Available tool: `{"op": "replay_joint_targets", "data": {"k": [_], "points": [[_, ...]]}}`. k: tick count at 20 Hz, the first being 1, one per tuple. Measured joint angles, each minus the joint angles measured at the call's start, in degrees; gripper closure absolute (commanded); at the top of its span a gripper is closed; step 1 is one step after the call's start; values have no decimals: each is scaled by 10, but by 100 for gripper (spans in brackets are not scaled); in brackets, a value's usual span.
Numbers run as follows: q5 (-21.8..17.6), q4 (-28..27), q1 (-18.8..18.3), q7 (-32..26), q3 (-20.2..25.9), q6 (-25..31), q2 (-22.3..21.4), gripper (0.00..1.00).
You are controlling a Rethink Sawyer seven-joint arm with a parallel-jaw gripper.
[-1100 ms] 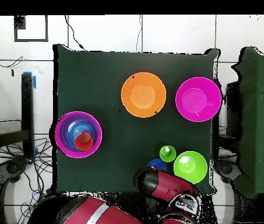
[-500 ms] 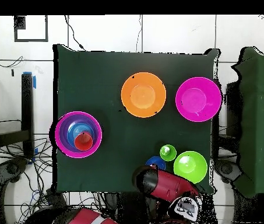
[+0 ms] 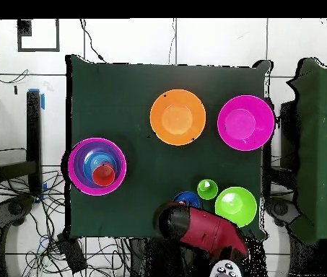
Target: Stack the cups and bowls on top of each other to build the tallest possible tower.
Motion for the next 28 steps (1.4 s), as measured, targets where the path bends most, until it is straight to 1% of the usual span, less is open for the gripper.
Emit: {"op": "replay_joint_targets", "data": {"k": [6, 10, 11, 14, 15, 16, 18, 19, 20, 23, 25, 26, 27, 28], "points": [[4, 0, 17, 0, 2, 67, -51, 100], [9, 0, 16, 0, 10, 84, -75, 100], [13, 0, 12, 0, 17, 87, -87, 100], [19, 1, 5, 0, 29, 87, -101, 100], [25, 1, -4, 0, 41, 87, -111, 100], [37, 1, -21, 0, 62, 87, -124, 100], [44, 2, -32, 0, 76, 87, -131, 100], [59, 4, -59, 0, 106, 87, -143, 100], [67, 5, -74, 0, 124, 87, -148, 100], [83, 10, -106, -1, 162, 82, -157, 100], [100, 19, -148, -4, 214, 66, -163, 100], [103, 22, -159, -6, 228, 61, -165, 100], [111, 31, -187, -8, 266, 44, -166, 100], [113, 37, -205, -9, 290, 33, -166, 100]]}}
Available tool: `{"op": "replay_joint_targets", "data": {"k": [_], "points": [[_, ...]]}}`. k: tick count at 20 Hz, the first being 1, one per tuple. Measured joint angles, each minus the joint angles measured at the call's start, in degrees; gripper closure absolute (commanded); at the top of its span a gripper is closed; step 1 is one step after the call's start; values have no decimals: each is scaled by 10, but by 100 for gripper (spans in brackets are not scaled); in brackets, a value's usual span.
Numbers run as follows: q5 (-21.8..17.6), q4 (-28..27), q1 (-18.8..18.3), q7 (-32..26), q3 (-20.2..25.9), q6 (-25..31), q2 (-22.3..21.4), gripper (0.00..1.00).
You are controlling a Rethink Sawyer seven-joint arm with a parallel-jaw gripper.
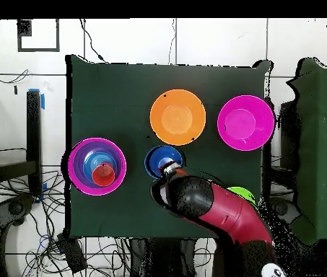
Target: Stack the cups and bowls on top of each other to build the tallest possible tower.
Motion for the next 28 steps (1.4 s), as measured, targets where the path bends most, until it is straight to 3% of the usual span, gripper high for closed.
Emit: {"op": "replay_joint_targets", "data": {"k": [2, 3, 8, 12, 13, 16, 19, 28], "points": [[2, 9, -24, 0, 34, -16, 0, 100], [2, 23, -58, 0, 87, -38, 1, 100], [2, 55, -125, 0, 199, -71, 5, 100], [-10, 81, -180, 0, 307, -90, 18, 100], [-22, 90, -199, 0, 353, -95, 26, 100], [-36, 98, -214, 0, 392, -99, 35, 100], [-67, 110, -243, 0, 472, -102, 56, 100], [-113, 121, -285, 0, 584, -101, 87, 100]]}}
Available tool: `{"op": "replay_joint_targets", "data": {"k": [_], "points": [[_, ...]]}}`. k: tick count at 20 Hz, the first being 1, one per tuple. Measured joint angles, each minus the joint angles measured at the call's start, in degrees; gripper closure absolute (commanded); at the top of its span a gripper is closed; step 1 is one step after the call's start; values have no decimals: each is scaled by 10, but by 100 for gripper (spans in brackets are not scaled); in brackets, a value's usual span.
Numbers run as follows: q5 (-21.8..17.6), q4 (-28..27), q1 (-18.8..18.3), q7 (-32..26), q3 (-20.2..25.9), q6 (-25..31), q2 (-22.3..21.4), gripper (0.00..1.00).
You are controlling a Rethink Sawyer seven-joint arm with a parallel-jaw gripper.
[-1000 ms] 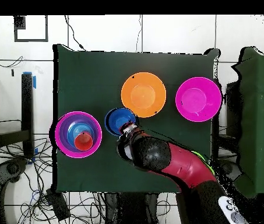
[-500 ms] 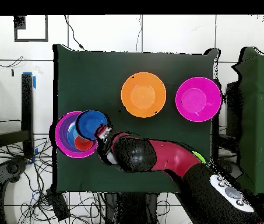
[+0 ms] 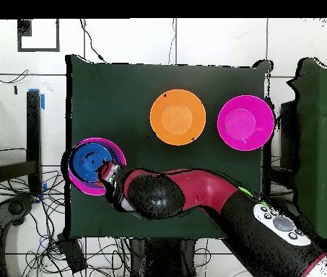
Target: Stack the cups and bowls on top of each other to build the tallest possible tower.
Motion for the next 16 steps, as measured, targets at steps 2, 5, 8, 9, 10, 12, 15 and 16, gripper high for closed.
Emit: {"op": "replay_joint_targets", "data": {"k": [2, 5, 8, 9, 10, 12, 15, 16], "points": [[-12, 0, 0, 0, 6, 0, 7, 100], [-46, 0, 3, 0, 6, -2, 21, 100], [-87, 0, 10, 0, -3, -7, 32, 100], [-100, 0, 12, 0, -8, -9, 36, 100], [-112, 0, 14, 0, -12, -11, 41, 100], [-128, 0, 15, 0, -17, -14, 47, 100], [-168, 0, 14, 0, -30, -21, 67, 100], [-173, 0, 13, 0, -32, -22, 69, 100]]}}
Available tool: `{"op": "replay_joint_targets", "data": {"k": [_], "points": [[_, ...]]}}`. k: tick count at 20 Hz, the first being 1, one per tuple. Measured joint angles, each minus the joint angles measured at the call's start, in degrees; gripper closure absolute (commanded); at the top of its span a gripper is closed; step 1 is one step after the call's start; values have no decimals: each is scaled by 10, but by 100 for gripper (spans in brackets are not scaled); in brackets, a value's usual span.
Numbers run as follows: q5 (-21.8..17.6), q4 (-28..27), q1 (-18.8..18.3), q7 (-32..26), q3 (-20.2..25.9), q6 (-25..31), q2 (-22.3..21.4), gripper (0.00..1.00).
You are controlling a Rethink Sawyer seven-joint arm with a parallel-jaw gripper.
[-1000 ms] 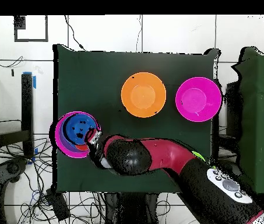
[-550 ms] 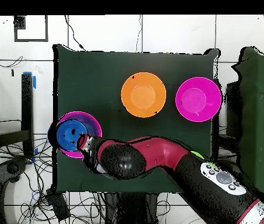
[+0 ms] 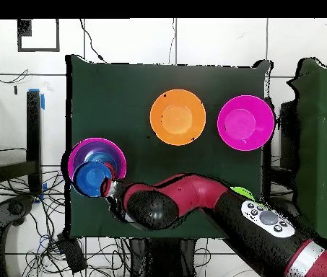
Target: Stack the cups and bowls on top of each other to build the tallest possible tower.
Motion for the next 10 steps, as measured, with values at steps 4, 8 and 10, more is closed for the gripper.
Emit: {"op": "replay_joint_targets", "data": {"k": [4, 8, 10], "points": [[-41, 0, -8, 0, -10, -6, 24, 100], [-66, -1, -16, 0, -21, -7, 44, 100], [-84, -1, -22, 0, -28, -7, 59, 100]]}}
